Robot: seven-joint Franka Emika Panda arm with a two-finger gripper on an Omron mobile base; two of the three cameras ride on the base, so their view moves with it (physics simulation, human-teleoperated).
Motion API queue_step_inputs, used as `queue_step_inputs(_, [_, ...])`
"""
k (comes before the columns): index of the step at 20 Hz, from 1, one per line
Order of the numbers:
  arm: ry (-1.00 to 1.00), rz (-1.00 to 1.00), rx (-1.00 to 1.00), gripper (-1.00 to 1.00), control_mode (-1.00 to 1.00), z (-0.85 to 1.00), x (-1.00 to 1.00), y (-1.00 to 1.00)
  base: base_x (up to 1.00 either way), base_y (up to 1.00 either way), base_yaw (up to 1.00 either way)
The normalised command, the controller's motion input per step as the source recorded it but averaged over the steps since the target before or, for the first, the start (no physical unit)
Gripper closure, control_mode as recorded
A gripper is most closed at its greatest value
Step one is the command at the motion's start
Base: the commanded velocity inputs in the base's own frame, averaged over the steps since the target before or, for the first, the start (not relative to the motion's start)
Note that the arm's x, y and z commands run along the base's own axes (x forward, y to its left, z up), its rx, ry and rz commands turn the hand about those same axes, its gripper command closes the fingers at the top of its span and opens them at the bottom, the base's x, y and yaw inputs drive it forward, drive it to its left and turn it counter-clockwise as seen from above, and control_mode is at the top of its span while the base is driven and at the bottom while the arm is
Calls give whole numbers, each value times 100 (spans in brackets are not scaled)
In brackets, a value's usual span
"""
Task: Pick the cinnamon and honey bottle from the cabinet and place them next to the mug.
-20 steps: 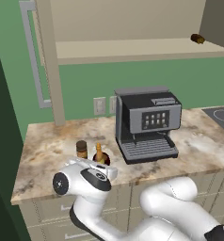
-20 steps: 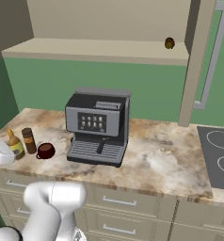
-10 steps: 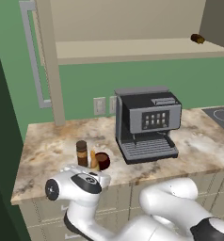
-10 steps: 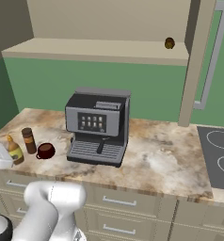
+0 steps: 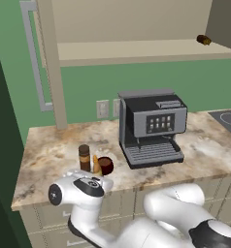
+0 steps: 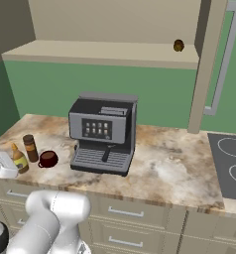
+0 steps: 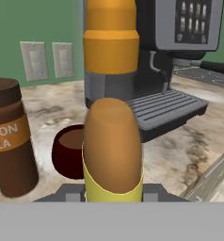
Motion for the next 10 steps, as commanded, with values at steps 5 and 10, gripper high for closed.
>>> queue_step_inputs(5, [0, 0, 0, 100, -100, -9, 19, 0, 0, 0, 0])
queue_step_inputs(10, [0, 0, 0, 100, -100, -15, 15, 5, 0, 0, 0])
